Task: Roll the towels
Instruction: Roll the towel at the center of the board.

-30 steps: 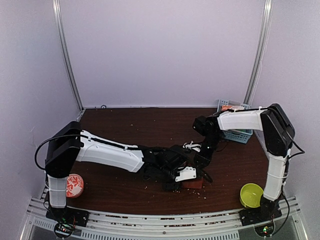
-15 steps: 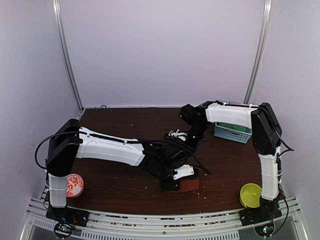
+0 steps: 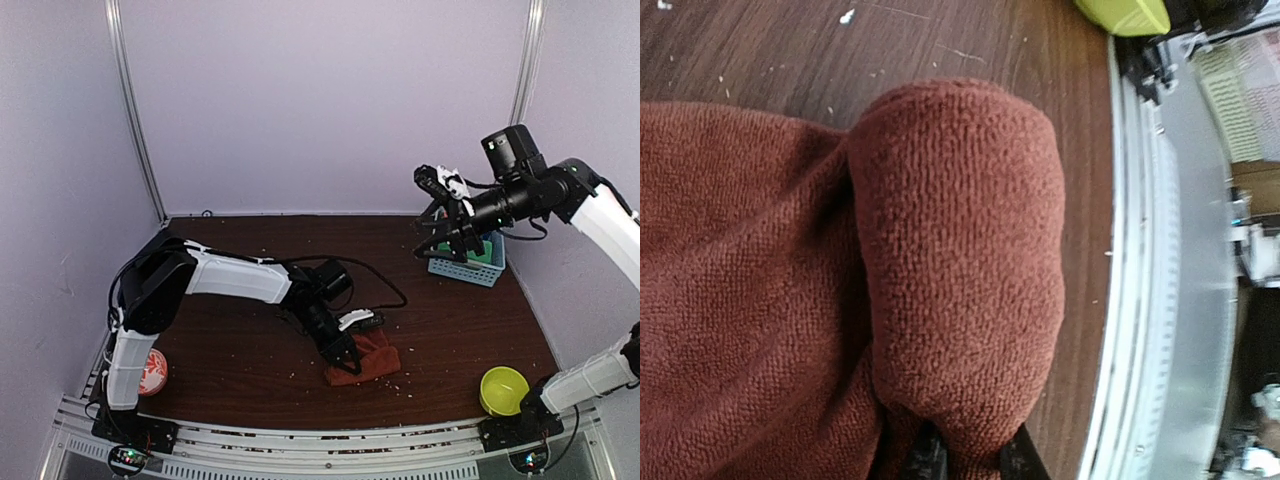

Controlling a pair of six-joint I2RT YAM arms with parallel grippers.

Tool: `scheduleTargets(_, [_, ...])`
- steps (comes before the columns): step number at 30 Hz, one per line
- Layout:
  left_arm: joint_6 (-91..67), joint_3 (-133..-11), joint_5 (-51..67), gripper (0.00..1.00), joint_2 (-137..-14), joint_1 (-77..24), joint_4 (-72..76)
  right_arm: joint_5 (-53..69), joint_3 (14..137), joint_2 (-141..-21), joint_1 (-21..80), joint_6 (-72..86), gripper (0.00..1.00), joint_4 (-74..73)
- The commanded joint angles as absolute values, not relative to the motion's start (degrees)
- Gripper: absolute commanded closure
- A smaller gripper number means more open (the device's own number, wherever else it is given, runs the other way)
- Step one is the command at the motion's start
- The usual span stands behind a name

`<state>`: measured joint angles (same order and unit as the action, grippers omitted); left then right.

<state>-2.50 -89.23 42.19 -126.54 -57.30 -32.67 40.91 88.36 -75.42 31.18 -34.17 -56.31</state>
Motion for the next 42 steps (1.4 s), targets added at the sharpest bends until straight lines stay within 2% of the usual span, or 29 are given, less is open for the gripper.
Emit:
scheduleTargets(1, [-6.33,-89.11,50.01,0.99,-133.55,-56.04,-35.27,37.96,75.83,-70.97,39.56,-40.62,0.37,-54.70])
scheduleTargets(6, [-7.85,-90.68,52.05,0.99,-136.23,-54.66,-36.15,22.37,61.73,-68.46,52.14,-41.64,0.38,-47.31])
scheduleTargets(12, [-8.13,-92.20,51.82,0.99,-137.45,-54.58,-37.09,7.37,53.03,-74.45,61.06,-41.14,0.35,-34.69])
scheduleTargets(19, [-8.40,-91.77,51.20,0.98,-137.45,-54.58,-37.11,2.01,50.02,-83.80,63.92,-42.32,0.33,-24.95])
scheduleTargets(24, [-8.16,-91.58,51.03,0.98,-137.55,-54.58,-37.09,-0.34,47.98,-89.16,63.92,-42.87,0.37,-21.20])
scheduleTargets(30, [-5.20,-92.57,50.53,0.93,-136.93,-54.49,-38.80,0.08,47.93,-93.22,63.81,-42.89,0.59,-20.93])
scheduleTargets(33, [-0.84,-92.87,43.68,0.78,-133.05,-54.03,-42.74,2.96,48.96,-95.01,63.41,-42.89,0.68,-23.94])
scheduleTargets(34, [-0.95,-91.46,41.48,0.72,-130.46,-53.35,-41.97,4.27,49.37,-95.21,63.14,-42.54,0.69,-25.15])
scheduleTargets(36, [-1.77,-88.02,37.63,0.67,-124.94,-51.05,-39.81,7.90,50.24,-95.27,62.37,-41.94,0.71,-28.25])
scheduleTargets(42, [-3.85,-79.84,19.69,0.62,-108.39,-46.72,-34.37,22.66,56.14,-98.53,57.20,-39.09,0.74,-39.47])
